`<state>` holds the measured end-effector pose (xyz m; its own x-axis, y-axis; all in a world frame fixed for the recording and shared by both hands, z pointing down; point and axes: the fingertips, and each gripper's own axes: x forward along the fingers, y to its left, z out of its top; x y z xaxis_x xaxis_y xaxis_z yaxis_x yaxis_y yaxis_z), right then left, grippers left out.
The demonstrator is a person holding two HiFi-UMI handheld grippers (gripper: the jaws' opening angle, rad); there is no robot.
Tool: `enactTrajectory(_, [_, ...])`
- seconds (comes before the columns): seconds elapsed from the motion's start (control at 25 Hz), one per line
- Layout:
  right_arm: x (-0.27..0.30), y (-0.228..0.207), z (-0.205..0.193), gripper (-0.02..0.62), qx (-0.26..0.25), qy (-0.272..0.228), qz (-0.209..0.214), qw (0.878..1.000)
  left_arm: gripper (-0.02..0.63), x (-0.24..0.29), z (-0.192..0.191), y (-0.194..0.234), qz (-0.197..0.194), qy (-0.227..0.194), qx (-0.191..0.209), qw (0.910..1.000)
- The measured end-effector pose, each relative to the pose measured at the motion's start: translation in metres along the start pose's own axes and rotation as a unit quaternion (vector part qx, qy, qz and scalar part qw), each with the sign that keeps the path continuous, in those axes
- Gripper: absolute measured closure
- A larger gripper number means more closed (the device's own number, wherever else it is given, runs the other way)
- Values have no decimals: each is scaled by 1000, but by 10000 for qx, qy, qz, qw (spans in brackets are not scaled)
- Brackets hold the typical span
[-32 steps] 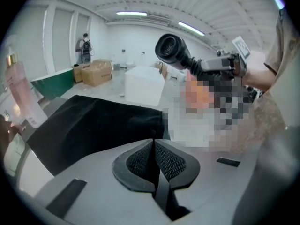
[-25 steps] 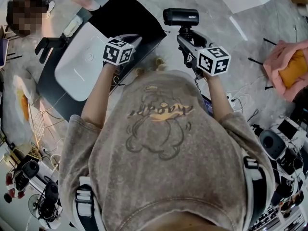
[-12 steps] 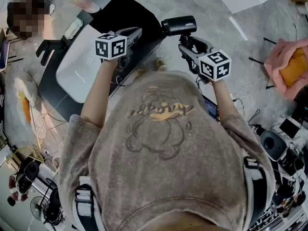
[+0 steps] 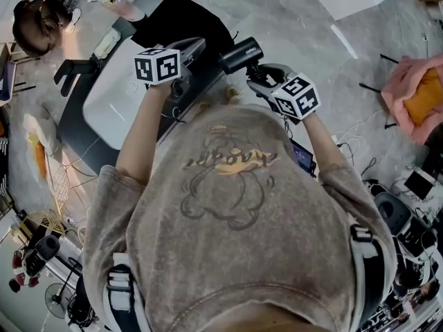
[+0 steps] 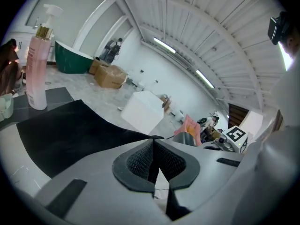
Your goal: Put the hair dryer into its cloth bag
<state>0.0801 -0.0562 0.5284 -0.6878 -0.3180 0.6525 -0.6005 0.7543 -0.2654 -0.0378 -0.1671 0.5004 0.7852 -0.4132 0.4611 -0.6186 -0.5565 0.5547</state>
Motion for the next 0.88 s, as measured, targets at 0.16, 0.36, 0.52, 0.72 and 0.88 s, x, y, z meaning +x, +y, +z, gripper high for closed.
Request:
enactTrajectory(0.16, [12, 10, -5, 364, -116, 159, 199, 9996, 580, -2, -1, 0, 29, 15, -2, 10000])
enactTrajectory(0.36, [26, 18, -12, 364, -263, 428, 453, 9977, 579, -3, 1, -3, -30, -8, -31, 10000])
enactTrajectory(0.52, [42, 23, -17, 364, -364, 637, 639, 9953, 580, -4, -1, -1, -38, 15, -44, 10000])
enactTrajectory(0.72, [59, 24, -15, 364, -469, 757, 690, 9936, 580, -6, -1, -2, -41, 8, -49, 10000])
enactTrajectory(0.88, [66, 17, -13, 364, -376, 784, 621, 9943, 580, -8, -2, -7, -69, 26, -54, 10000])
